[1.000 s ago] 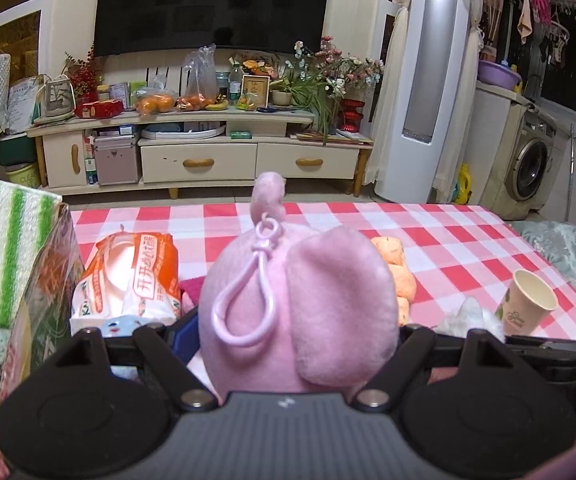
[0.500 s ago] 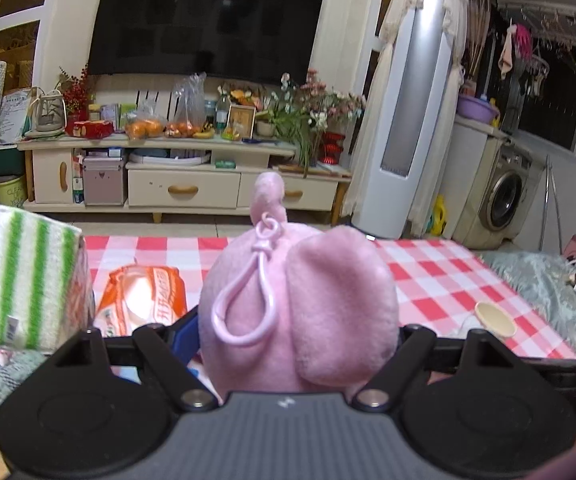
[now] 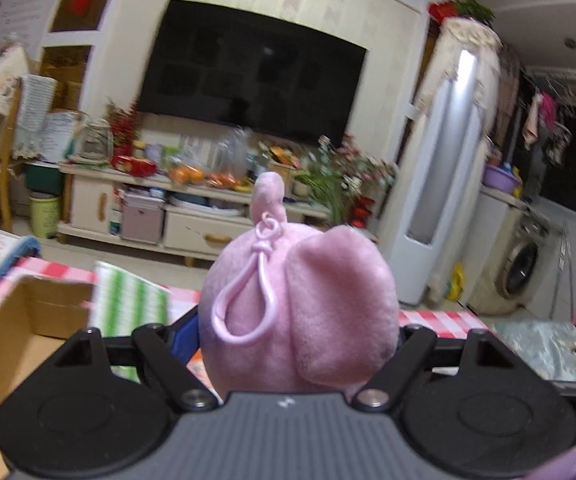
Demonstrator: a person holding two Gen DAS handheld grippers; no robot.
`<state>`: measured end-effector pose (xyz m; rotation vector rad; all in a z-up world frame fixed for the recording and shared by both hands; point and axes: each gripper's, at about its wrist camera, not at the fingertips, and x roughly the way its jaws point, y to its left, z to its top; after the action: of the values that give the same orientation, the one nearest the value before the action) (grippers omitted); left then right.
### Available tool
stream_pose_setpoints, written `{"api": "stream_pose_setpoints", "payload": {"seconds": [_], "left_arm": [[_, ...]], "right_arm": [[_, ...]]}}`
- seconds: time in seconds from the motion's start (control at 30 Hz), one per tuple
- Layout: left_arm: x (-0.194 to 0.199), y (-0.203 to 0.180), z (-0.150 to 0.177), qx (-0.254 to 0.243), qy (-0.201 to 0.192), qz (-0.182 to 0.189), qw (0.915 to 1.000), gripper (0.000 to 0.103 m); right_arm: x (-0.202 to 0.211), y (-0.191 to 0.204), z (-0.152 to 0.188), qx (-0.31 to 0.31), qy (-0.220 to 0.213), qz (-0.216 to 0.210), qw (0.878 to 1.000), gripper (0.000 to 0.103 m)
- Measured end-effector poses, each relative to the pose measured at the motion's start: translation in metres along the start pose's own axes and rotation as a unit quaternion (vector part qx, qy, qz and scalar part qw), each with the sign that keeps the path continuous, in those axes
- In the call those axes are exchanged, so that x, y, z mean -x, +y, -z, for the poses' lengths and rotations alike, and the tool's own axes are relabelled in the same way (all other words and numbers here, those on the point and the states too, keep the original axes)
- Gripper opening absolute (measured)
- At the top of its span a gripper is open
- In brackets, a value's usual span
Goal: Organize soft objects
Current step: 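Carry ball and bunny over the cardboard box and open both tools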
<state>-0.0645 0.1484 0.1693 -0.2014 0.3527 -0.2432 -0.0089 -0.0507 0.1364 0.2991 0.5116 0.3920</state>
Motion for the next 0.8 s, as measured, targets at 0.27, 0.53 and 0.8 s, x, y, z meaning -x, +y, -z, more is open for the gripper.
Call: {"api": "stream_pose_setpoints", "payload": {"seconds": [0.27, 0.53, 0.8], "left_arm": [[0.002, 0.059, -0.006, 0.055, -0.006, -0.047, 0.9973, 0.082], [-0.045, 0.09, -0.013, 0.116, 0.012, -0.006, 0.9932, 0.082], [-0.101, 0.115, -0.002, 0.134, 0.058, -0.042, 0.9884, 0.082]], "right_arm": [[-0.041, 0.06, -0.01, 0.042, 0.015, -0.069, 0.997, 0.061], [-0.064, 0.066, -0.001, 0.047, 0.035, -0.055, 0.997, 0.061], [-0.06, 0.057, 0.006, 0.04, 0.049, -0.024, 0.998, 0.061]]}}
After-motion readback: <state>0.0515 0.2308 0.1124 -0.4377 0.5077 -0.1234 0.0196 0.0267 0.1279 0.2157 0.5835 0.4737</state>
